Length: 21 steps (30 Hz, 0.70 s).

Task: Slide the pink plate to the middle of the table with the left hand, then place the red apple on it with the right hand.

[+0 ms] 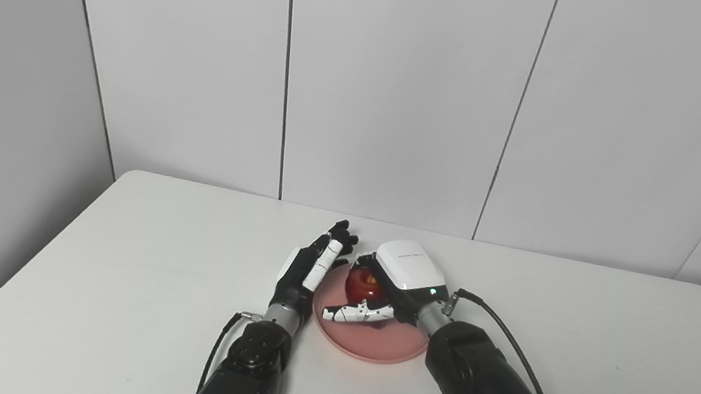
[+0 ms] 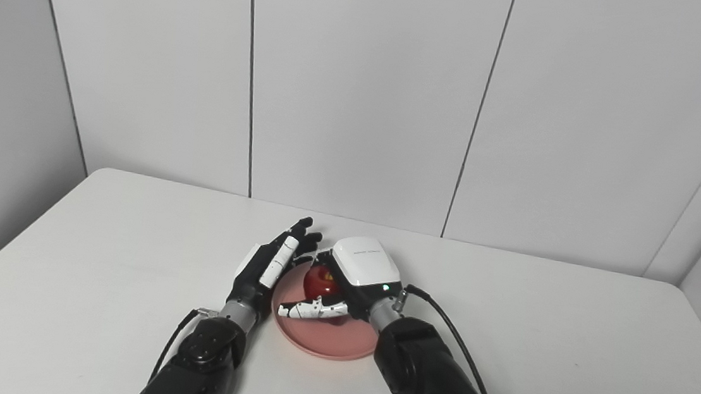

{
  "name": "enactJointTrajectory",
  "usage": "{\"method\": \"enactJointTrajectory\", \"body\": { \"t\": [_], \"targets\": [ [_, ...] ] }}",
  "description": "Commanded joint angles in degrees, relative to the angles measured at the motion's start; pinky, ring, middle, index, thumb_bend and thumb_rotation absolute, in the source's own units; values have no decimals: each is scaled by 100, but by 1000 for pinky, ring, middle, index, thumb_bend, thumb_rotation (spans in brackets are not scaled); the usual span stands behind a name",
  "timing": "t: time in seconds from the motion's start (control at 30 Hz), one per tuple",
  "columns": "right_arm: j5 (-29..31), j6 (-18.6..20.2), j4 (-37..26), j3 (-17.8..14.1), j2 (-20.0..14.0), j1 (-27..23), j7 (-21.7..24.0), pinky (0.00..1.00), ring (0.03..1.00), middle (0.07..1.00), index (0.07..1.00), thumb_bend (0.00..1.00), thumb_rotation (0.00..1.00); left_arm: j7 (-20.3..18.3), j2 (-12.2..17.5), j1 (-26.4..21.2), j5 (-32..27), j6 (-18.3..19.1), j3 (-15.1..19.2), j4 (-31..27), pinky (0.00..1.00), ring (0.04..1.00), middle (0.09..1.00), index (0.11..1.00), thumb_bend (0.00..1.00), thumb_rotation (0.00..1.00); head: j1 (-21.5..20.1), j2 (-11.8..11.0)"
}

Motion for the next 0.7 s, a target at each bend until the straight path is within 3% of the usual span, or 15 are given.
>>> {"method": "enactJointTrajectory", "body": {
  "t": [0.0, 0.2, 0.3, 0.33, 0.43, 0.67],
  "targets": [
    [-66, -24, -131, -5, -25, -234, -254, 183, 253, 331, 530, 690, 823, 40, -91, 366, 3, -22, -2, 312, 865, 891, 840, 908, 960, 871, 1, 7],
    [-219, -46, -169, 99, -80, -207, -442, 213, 302, 402, 554, 687, 822, 17, -55, 385, 30, -21, -27, 303, 870, 908, 864, 913, 976, 875, -32, 6],
    [-231, -97, -171, 111, -116, -198, -551, 398, 482, 556, 590, 713, 840, 6, -41, 375, 38, -36, -38, 338, 862, 902, 883, 921, 978, 881, -35, 9],
    [-247, -98, -162, 121, -130, -200, -587, 406, 490, 562, 592, 714, 841, 11, -43, 375, 37, -16, -38, 331, 862, 902, 884, 921, 978, 881, -42, 6],
    [-321, -62, -153, 166, -172, -209, -629, 568, 618, 660, 658, 758, 908, 31, -51, 380, 39, 20, -36, 306, 860, 905, 901, 935, 980, 879, -42, 6],
    [-365, -64, -130, 169, -253, -217, -658, 812, 772, 770, 742, 804, 998, -11, -34, 378, 17, 1, -30, 314, 855, 907, 904, 937, 974, 883, -48, -10]
  ]
}}
